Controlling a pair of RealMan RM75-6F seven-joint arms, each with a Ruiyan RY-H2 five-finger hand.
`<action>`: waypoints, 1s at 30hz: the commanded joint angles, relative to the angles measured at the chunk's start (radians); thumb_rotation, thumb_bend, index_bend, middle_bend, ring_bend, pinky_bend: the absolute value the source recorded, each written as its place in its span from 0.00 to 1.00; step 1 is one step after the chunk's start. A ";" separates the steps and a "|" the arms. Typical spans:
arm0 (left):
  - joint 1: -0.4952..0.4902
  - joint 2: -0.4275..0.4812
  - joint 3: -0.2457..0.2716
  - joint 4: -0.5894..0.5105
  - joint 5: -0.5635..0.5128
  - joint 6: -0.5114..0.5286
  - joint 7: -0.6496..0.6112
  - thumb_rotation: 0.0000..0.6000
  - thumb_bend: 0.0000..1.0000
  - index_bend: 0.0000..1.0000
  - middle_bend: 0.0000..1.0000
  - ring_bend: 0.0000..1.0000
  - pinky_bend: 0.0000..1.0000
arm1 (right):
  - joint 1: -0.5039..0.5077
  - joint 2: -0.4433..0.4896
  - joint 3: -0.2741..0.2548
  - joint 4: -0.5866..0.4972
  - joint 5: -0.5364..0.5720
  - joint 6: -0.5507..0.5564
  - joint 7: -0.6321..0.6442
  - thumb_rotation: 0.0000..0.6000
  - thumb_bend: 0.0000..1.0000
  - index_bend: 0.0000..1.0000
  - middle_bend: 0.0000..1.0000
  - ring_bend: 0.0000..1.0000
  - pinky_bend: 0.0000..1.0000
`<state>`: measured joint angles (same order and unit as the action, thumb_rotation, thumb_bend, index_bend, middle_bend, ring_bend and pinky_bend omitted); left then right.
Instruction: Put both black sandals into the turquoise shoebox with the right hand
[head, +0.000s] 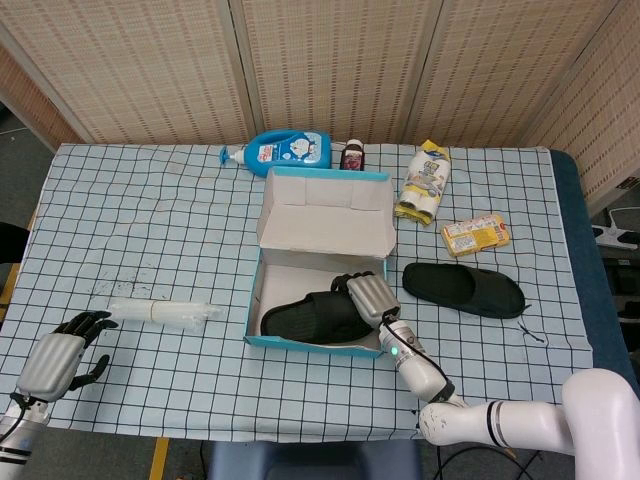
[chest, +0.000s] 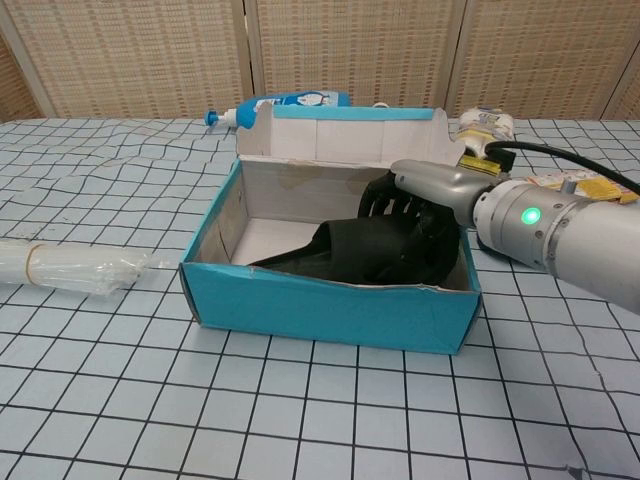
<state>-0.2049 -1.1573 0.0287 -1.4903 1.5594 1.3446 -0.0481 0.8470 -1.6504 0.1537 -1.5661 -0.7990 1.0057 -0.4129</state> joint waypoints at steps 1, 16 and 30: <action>0.000 0.000 0.000 0.000 -0.001 -0.001 -0.001 1.00 0.40 0.28 0.18 0.17 0.35 | -0.015 -0.011 -0.006 0.025 -0.031 -0.019 0.034 1.00 0.00 0.46 0.45 0.32 0.28; -0.001 0.000 0.001 0.001 -0.002 -0.006 0.001 1.00 0.40 0.28 0.18 0.17 0.35 | -0.021 0.046 -0.003 -0.004 -0.007 -0.041 -0.026 1.00 0.00 0.05 0.09 0.00 0.12; -0.004 0.002 0.000 -0.010 -0.013 -0.018 0.013 1.00 0.40 0.28 0.18 0.17 0.35 | -0.130 0.317 0.064 -0.274 -0.219 -0.039 0.258 1.00 0.00 0.00 0.03 0.00 0.07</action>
<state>-0.2088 -1.1556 0.0283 -1.4999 1.5463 1.3268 -0.0346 0.7460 -1.3773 0.2089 -1.8010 -0.9816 0.9526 -0.1768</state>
